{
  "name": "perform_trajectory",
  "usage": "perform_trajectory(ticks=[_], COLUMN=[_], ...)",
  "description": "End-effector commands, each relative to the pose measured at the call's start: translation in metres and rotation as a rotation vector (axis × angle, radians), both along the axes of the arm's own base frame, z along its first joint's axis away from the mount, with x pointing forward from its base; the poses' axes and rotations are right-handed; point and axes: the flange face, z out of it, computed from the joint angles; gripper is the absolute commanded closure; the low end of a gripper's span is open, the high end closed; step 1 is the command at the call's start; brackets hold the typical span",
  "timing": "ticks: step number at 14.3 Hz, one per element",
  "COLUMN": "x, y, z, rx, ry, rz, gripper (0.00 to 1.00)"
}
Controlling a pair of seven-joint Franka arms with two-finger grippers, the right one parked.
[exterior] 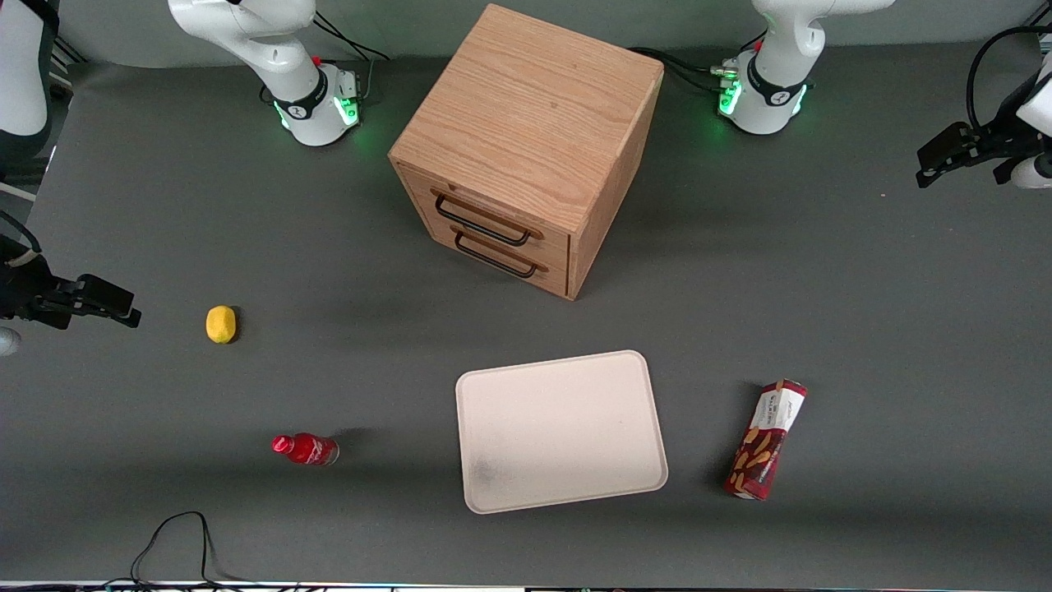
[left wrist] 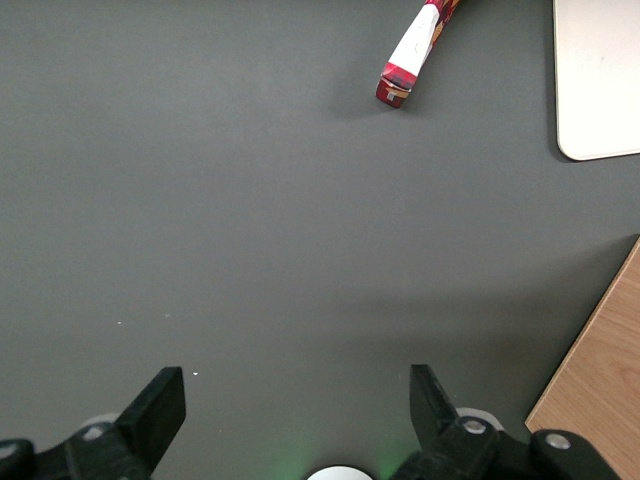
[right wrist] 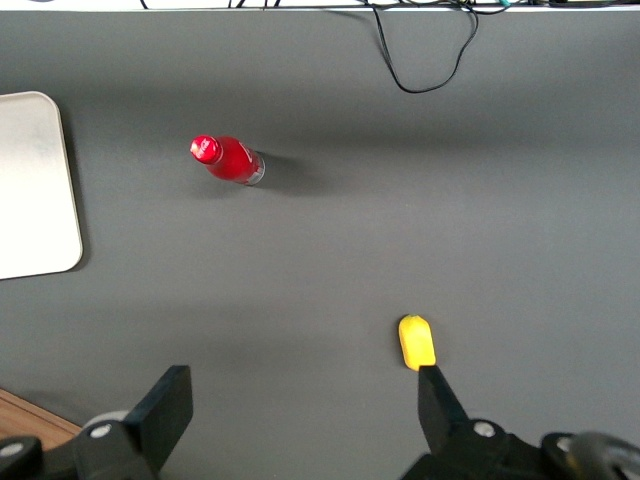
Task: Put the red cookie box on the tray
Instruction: 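Move the open left gripper down toward the red shortbread box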
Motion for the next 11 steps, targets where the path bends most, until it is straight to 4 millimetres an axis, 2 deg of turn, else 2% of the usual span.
perform_trajectory(ticks=[1,4,7,9,11], x=[-0.002,0.002,0.009,0.032,0.067], y=[0.001,0.001,0.000,-0.007,-0.022], z=[0.004,0.001,-0.017,-0.028,-0.048], rx=[0.009,0.011,0.008,0.005,0.005], ry=[0.008,0.003,0.060,0.071,0.078], rz=[-0.008,-0.012,-0.025,-0.039,-0.083], gripper=[0.00,0.00,0.00,0.00,0.00])
